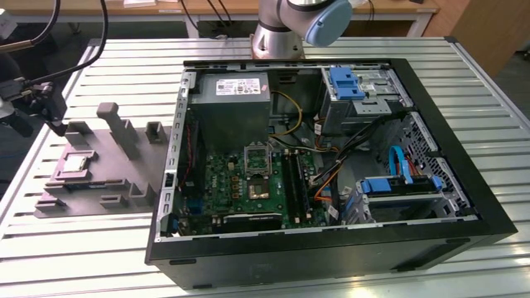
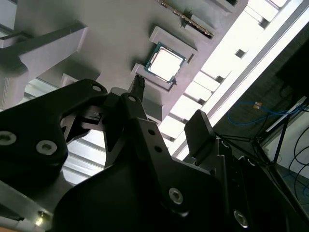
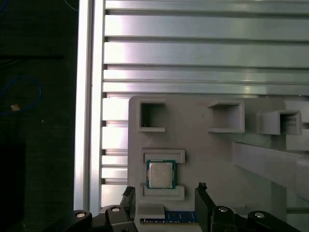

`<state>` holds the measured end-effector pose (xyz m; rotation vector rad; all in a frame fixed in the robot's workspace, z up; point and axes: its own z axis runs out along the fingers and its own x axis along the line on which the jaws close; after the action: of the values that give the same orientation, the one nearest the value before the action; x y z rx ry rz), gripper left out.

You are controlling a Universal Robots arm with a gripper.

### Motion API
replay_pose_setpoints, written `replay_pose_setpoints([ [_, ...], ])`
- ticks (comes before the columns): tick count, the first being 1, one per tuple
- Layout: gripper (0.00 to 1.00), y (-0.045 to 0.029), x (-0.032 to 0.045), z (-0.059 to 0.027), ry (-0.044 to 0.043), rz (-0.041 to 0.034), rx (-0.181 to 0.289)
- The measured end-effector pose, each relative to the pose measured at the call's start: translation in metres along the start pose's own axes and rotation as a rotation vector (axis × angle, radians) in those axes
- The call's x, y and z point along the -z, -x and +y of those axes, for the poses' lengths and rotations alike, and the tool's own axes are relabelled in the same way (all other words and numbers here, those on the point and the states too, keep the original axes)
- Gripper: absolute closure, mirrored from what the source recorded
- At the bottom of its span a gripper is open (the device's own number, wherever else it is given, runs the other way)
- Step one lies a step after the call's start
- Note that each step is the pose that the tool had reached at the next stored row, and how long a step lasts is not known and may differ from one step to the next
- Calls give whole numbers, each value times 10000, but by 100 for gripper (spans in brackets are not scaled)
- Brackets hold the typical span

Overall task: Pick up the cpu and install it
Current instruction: 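Pick up the cpu and move it towards the insertion slot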

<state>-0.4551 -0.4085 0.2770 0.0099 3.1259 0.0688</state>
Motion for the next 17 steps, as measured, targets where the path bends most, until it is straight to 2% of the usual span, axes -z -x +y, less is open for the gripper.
replay_pose_setpoints([
  [5,40,0,-19,-1,2,0,37],
  [8,40,-1,-62,-3,3,32,171],
  [12,40,-1,-119,-6,4,37,174],
  [17,40,-2,-133,-8,4,38,174],
])
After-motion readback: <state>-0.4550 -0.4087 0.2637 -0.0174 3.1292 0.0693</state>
